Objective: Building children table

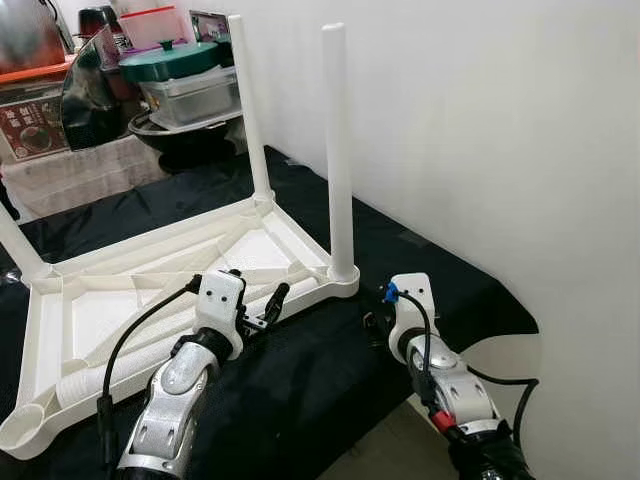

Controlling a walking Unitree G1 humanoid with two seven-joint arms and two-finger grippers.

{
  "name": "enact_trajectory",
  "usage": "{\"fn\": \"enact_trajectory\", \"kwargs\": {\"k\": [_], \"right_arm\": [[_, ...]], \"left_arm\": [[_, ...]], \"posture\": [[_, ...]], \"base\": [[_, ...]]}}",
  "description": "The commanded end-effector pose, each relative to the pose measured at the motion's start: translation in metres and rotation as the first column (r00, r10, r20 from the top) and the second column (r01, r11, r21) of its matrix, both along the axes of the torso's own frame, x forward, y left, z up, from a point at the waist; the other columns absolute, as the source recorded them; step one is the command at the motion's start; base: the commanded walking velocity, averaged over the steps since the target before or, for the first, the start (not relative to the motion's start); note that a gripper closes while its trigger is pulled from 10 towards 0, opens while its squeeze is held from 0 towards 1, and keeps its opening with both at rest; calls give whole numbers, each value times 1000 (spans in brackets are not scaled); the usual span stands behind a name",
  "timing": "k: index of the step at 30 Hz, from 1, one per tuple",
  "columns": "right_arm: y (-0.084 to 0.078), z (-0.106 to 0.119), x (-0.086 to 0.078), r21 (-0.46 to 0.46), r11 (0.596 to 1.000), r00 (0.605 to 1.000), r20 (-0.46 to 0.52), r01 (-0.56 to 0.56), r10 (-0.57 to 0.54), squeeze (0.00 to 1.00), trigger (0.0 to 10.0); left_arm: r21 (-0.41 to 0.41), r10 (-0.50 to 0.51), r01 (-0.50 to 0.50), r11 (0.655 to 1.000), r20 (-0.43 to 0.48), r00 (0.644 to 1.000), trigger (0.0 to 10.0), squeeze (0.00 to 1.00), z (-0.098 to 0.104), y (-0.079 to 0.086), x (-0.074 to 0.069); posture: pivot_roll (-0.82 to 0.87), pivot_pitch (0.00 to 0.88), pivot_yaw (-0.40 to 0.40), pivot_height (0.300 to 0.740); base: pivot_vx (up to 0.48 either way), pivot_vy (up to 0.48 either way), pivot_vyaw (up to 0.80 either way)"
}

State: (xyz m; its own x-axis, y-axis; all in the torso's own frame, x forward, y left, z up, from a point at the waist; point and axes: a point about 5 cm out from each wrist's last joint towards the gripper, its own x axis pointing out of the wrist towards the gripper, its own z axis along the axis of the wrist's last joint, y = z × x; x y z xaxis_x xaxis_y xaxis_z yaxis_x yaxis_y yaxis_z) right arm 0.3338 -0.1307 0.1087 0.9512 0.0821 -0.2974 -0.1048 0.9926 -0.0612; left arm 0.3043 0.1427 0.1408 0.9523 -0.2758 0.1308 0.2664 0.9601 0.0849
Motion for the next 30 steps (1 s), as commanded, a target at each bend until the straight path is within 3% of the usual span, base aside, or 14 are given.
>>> {"fn": "enact_trajectory", "kwargs": {"k": [1, 22, 30], "right_arm": [[6, 1, 1, 1, 1000, 1000, -10, -17, 17, 0, 10000], [9, 3, 1, -3, 999, 999, -11, -45, 45, 0, 10000], [19, 12, 3, 7, 996, 996, 14, -93, 92, 0, 10000]], "left_arm": [[9, 17, -17, 1000, -19, 1000, 10000, 0, -5, 4, 1], [9, 26, -26, 1000, -11, 1000, 10000, 0, -5, 3, 0], [22, 30, -31, 999, 9, 999, 10000, 0, 2, 5, 4]], "posture": [[-109, 0, 69, 740], [-84, 0, 33, 740], [-7, 0, 4, 740]], "base": [[0, 0, 0], [0, 0, 0], [0, 0, 0]]}}
